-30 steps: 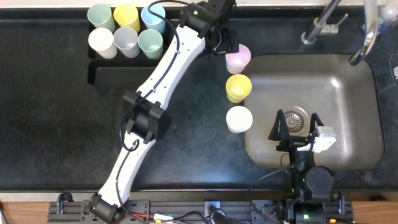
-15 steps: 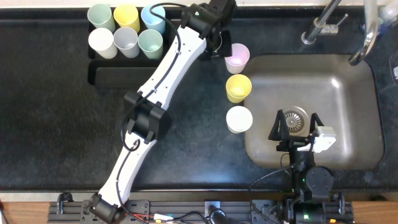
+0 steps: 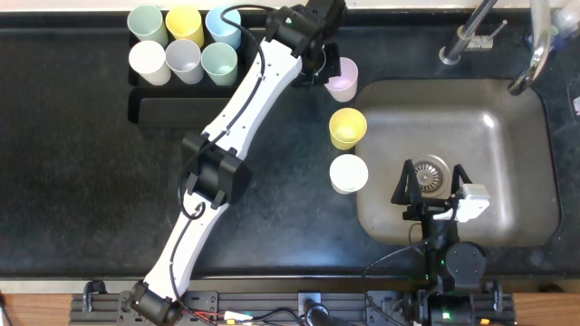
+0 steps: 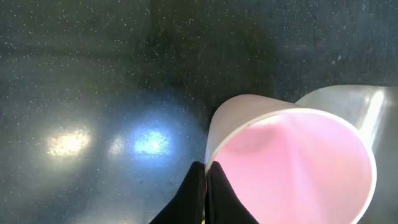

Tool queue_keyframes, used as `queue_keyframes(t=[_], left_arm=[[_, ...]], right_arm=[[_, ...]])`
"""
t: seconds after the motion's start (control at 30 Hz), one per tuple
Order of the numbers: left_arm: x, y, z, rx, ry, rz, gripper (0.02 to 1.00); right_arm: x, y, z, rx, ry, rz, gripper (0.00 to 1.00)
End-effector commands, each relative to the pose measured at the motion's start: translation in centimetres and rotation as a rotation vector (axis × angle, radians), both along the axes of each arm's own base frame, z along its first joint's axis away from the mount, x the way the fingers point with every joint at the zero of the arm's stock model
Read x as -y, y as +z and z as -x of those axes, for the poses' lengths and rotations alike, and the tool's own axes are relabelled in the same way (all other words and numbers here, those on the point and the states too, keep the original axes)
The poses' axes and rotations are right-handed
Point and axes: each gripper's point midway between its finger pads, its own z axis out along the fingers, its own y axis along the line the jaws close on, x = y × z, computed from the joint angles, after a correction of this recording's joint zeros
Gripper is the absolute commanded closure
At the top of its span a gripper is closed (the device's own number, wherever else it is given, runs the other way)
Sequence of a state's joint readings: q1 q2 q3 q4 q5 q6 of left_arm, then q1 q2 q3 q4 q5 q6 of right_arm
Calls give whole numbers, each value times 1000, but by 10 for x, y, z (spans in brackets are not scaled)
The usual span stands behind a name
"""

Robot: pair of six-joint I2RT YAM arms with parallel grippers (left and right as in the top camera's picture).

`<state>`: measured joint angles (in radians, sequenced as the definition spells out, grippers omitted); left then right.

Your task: Store Cups

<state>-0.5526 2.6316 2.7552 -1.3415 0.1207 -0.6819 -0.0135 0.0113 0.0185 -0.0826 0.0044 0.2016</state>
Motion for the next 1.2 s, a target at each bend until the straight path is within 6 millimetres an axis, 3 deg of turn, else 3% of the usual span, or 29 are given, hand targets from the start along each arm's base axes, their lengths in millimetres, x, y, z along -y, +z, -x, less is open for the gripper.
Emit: queue_keyframes(t=[0.03, 0.13, 0.2, 0.27, 0.37, 0.5, 0.7, 0.8, 0.97, 1.2], left_arm=[[-38, 70, -15, 102, 80, 47, 982], [-89, 133, -18, 200, 171, 42, 982], [-133, 171, -12, 264, 252, 7, 982], [-186, 200, 4, 297, 349, -60, 982], [-246, 215, 33, 277, 458, -112, 982], [-314, 194, 74, 194, 599, -114, 982], [-369, 119, 105, 77, 746, -70, 980], [-383, 97, 107, 45, 783, -83, 982], [-399, 84, 100, 35, 820, -85, 982], [-405, 56, 90, -20, 828, -90, 982]], right_arm=[[1, -4, 0, -1, -6, 7, 3], [1, -4, 0, -1, -6, 7, 3], [1, -4, 0, -1, -6, 7, 3], [1, -4, 0, -1, -6, 7, 3], [1, -4, 0, -1, -6, 7, 3], [1, -4, 0, -1, -6, 7, 5], [1, -4, 0, -1, -6, 7, 5], [1, -4, 0, -1, -6, 7, 3], [1, -4, 0, -1, -6, 7, 3], [1, -4, 0, -1, -6, 7, 3]])
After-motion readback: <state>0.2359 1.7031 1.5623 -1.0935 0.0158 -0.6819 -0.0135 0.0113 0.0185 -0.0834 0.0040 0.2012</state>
